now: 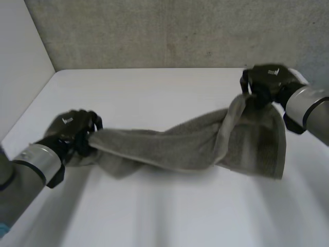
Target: Fold the towel.
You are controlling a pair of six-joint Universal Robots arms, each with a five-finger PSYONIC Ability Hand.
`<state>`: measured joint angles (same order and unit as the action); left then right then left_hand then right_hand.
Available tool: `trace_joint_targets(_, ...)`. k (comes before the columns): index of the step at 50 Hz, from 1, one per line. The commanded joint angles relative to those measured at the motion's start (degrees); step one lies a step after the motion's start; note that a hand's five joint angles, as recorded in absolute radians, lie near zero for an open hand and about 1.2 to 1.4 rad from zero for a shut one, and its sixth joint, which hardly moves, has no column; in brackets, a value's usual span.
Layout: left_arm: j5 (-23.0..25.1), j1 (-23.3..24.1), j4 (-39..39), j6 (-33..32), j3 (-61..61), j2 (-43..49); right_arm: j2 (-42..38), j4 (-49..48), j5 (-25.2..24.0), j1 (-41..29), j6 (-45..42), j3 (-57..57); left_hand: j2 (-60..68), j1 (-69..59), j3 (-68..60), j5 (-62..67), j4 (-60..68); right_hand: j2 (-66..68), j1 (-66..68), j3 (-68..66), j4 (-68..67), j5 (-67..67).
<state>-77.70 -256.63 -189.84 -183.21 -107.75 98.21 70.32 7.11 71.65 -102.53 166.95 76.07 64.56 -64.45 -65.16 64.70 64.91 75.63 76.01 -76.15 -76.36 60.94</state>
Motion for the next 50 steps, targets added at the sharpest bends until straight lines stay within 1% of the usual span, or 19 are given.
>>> trace_joint_targets(1,-0.4,0.4,0.4,-1.6,3.3,11.9,-11.5,0.5,1.1,0.0,-5.1,-1.4,-10.3,10.2,10.9,-20.4,-10.6,4.4,4.0,-3.8,-3.6,9.1)
trace_joint_targets(3,-0.5,0.4,0.7,-2.0,5.2,14.2,-12.9,0.5,1.4,-0.2,-6.5,-2.1,-18.5,18.4,19.1,-28.6,-18.8,4.4,4.0,-3.8,-3.6,9.1)
trace_joint_targets(4,-0.5,0.4,0.7,-2.0,5.2,14.2,-14.1,0.5,2.0,-0.3,-7.0,-2.7,-18.5,18.4,19.1,-28.7,-18.9,-8.4,-8.8,8.9,9.1,-3.7)
trace_joint_targets(5,-0.4,0.5,1.0,-2.0,6.1,14.4,-14.7,0.5,3.1,-0.4,-6.8,-3.2,-26.2,26.1,26.8,-36.3,-26.5,-29.2,-29.6,29.7,29.9,-24.5)
trace_joint_targets(6,-0.5,0.4,1.2,-2.0,6.8,14.1,-14.7,0.5,3.1,-0.4,-6.8,-3.2,-33.2,33.1,33.8,-43.4,-33.6,-29.4,-29.8,29.9,30.1,-24.7)
trace_joint_targets(7,-0.5,0.4,1.2,-2.0,6.8,14.1,-14.9,0.4,4.3,-0.3,-6.6,-3.2,-33.3,33.2,33.9,-43.5,-33.7,-40.7,-41.1,41.2,41.4,-36.0)
trace_joint_targets(8,-0.5,0.2,1.6,-1.9,7.1,13.9,-14.9,0.4,4.3,-0.3,-6.6,-3.2,-40.3,40.2,40.9,-50.5,-40.7,-40.8,-41.2,41.3,41.6,-36.1)
trace_joint_targets(10,-0.5,0.4,1.7,-1.7,7.3,13.5,-14.3,-0.4,6.6,-0.2,-6.5,-2.2,-47.5,47.4,48.1,-57.7,-47.9,-50.0,-50.4,50.6,50.8,-45.3)
trace_joint_targets(16,-0.6,0.9,1.6,-2.0,5.4,8.9,-8.4,-2.1,7.2,-0.5,-6.5,2.1,-50.6,50.5,51.2,-60.8,-51.0,-50.9,-51.3,51.4,51.6,-46.2)
trace_joint_targets(21,-0.4,1.0,1.1,-2.2,1.8,6.5,0.5,-8.1,6.8,-2.1,-7.0,12.8,-50.1,50.0,50.7,-60.3,-50.5,-50.4,-50.8,50.9,51.1,-45.7)
trace_joint_targets(29,-0.3,2.7,1.0,-2.2,-2.9,1.0,6.6,-16.9,6.5,-5.0,-8.9,25.6,-50.0,49.9,50.6,-60.1,-50.3,-49.7,-50.1,50.3,50.5,-45.0)
trace_joint_targets(36,-0.1,3.2,-0.7,-2.3,-6.6,-4.0,5.7,-22.1,4.7,-6.6,-14.5,30.5,-49.3,49.2,49.9,-59.4,-49.7,-49.9,-50.3,50.4,50.6,-45.2)
trace_joint_targets(40,-0.2,3.6,-2.2,-2.9,-7.2,-3.5,1.6,-23.4,4.8,-7.0,-17.3,29.5,-49.1,49.0,49.7,-59.3,-49.5,-49.6,-50.0,50.1,50.3,-44.9)
trace_joint_targets(44,-0.6,5.2,-3.3,-7.3,-7.9,0.0,-2.2,-23.5,5.4,-7.2,-18.6,27.5,-46.5,46.3,47.1,-56.6,-46.8,-47.5,-47.9,48.1,48.3,-42.9)
trace_joint_targets(45,-0.6,5.2,-3.3,-7.3,-7.9,0.0,-3.6,-23.5,5.5,-7.2,-19.0,26.7,-46.4,46.3,47.0,-56.6,-46.8,-43.9,-44.3,44.4,44.6,-39.2)
trace_joint_targets(46,-0.7,6.1,-3.3,-9.3,-8.0,1.3,-4.5,-23.6,5.7,-7.2,-19.2,26.0,-41.1,41.0,41.7,-51.2,-41.5,-37.0,-37.4,37.5,37.8,-32.3)
trace_joint_targets(47,-0.6,7.1,-3.3,-11.4,-8.0,2.5,-4.5,-23.6,5.7,-7.2,-19.2,26.0,-34.4,34.3,35.0,-44.5,-34.7,-36.9,-37.3,37.5,37.7,-32.3)
trace_joint_targets(49,-1.0,8.0,-3.4,-13.2,-7.8,3.6,-5.5,-24.1,6.1,-6.6,-19.4,25.0,-29.0,28.9,29.6,-39.1,-29.4,-17.0,-17.4,17.5,17.8,-12.3)
trace_joint_targets(50,-2.0,8.4,-4.0,-14.7,-7.3,4.5,-5.5,-24.1,6.1,-6.6,-19.4,25.0,-21.4,21.3,22.1,-31.6,-21.8,-16.9,-17.3,17.5,17.7,-12.2)
